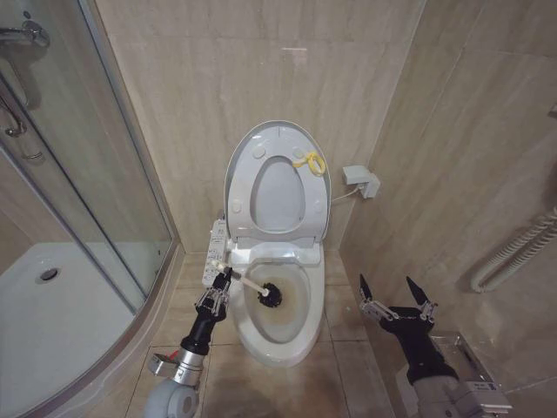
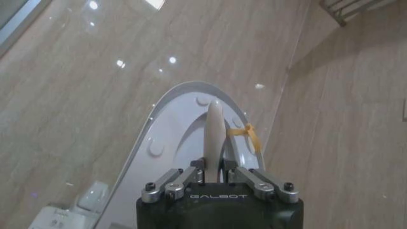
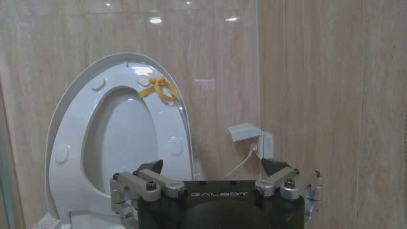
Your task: Open the toilet lid, clean the toilet bowl with a toilet brush, close the toilet lid, and flush.
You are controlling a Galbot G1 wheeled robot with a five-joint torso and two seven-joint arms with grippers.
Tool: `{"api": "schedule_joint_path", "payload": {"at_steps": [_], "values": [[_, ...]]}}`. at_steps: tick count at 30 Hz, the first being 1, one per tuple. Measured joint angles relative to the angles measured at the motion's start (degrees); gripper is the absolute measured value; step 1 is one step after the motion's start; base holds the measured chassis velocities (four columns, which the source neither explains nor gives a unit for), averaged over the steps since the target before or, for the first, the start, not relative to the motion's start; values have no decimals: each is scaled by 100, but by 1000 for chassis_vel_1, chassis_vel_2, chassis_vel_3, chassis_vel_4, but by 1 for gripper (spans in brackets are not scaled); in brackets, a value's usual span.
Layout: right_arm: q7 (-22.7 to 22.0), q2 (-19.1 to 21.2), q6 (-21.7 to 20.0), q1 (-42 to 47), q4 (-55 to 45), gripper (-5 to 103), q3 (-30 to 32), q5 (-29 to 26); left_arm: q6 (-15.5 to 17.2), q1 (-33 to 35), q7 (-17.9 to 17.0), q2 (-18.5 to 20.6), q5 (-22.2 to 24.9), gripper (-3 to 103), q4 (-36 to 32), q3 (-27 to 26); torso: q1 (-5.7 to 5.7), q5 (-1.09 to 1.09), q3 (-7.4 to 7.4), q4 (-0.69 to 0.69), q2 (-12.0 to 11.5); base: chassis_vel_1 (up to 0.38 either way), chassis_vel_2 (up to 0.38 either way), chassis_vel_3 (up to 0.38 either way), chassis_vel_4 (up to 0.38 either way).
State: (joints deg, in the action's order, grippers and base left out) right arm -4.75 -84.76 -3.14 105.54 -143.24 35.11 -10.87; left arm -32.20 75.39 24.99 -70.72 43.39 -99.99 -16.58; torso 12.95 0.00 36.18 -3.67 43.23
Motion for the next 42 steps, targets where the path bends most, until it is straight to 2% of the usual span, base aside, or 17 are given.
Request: {"api": "schedule_joint_path", "payload": {"at_steps": [6, 13, 18, 24, 26, 28, 31, 32, 34, 36, 38, 40, 42], "values": [[0, 0, 0, 0, 0, 100, 0, 0, -11, 0, 47, -40, -45, 18, 66, -10, 0, 0, 0, -1, 0, 0, 0, 0, 0], [0, 0, 0, 0, 0, 100, 0, 0, -20, 122, 77, -34, -54, 18, -208, -128, 0, -1, 0, 0, 0, 0, 0, 0, 0], [0, 0, 0, 0, 0, 100, 0, 0, -23, 386, 72, -2, -268, 18, -657, -487, 0, 0, 0, -1, 0, 0, 0, 0, 0], [2, 0, 0, 0, 0, 100, 0, 0, -84, 992, 54, -241, -565, 18, -1120, -1067, 0, 0, 0, 0, 0, 0, 0, 0, 0], [0, 0, 0, 0, 0, 100, 0, 0, -104, 1395, -108, -426, -977, 18, -1401, -1433, 0, 0, 0, 0, 0, 0, 0, 0, 0], [0, 0, 0, 0, 0, 100, 0, 0, -94, 1497, -172, -469, -1085, 18, -1473, -1507, 0, 1, 0, 1, 0, 0, 0, 0, 0], [1, 0, 0, 0, 0, 100, 0, 0, -19, 2000, -489, -670, -1545, 18, -1856, -1767, 0, 0, 0, 1, 0, 0, 0, 0, 0], [1, 0, 0, 0, 0, 100, 0, 0, -19, 2000, -489, -670, -1545, 18, -1856, -1767, 0, 0, 0, 1, 0, 0, 0, 0, 0], [0, 0, 0, 0, 0, 100, 0, 0, 13, 2276, -812, -839, -1870, 18, -2082, -1869, 0, 1, 0, 0, 0, 0, 0, 0, 0], [0, 0, 0, 0, 0, 100, 0, 0, 28, 2465, -1075, -997, -2123, 18, -2184, -1934, 0, 1, 0, -1, 0, 0, 0, 0, 0], [0, 0, 0, 0, 0, 100, 0, 0, 28, 2534, -1179, -1078, -2225, 18, -2201, -1967, 0, 1, 0, -1, 0, 0, 0, 0, 0], [0, 0, 0, 0, 0, 100, 0, 0, 12, 2675, -1534, -1315, -2568, 18, -2126, -2085, 0, 1, 0, 0, 0, 0, 0, 0, 0], [0, 0, 0, 0, 0, 100, 0, 0, -10, 2702, -1621, -1371, -2671, 18, -2043, -2129, 0, 1, 0, 0, 0, 0, 0, 0, 0]]}}
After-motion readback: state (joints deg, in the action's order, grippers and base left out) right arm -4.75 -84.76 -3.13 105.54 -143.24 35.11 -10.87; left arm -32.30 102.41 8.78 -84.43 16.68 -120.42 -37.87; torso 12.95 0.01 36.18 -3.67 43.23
